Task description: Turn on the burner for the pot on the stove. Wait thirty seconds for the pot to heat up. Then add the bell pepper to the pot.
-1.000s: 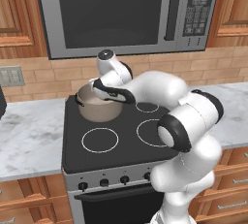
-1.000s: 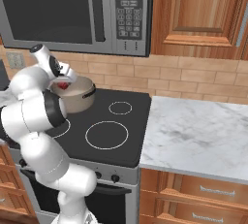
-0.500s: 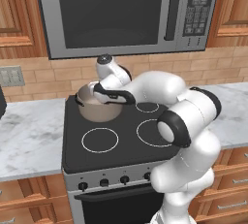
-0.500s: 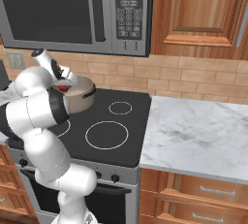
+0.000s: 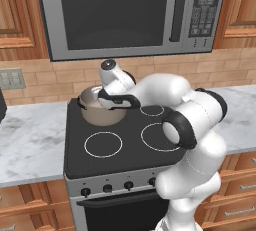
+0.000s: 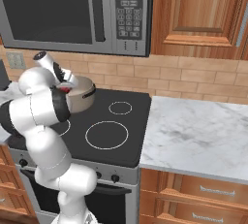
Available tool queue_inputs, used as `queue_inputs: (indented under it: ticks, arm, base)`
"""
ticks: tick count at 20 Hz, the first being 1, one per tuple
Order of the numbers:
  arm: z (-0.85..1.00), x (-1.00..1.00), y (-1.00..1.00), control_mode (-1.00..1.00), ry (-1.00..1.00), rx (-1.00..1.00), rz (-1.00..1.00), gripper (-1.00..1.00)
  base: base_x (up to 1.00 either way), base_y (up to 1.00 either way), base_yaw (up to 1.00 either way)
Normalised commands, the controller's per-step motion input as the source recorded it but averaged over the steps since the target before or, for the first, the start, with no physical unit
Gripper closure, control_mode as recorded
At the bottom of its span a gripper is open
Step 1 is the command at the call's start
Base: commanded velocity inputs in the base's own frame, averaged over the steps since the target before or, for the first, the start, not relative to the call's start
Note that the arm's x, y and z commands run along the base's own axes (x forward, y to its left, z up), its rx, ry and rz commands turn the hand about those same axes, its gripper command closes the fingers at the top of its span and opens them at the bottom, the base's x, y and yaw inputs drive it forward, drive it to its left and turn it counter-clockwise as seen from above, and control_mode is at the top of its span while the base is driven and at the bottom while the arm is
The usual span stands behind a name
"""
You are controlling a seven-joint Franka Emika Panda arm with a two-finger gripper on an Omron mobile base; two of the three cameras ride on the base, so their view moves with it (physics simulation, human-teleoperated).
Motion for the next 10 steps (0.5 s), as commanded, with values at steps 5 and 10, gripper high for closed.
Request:
queue_inputs:
  ticks: [5,10]
  arm:
    - [-0.10,0.25,0.00,-1.00,0.00,0.00,0.00,1.00]
    - [-0.20,0.24,0.00,-1.00,0.00,0.00,0.00,1.00]
  base:
    - [0.00,0.00,0.00]
    - [0.00,0.00,0.00]
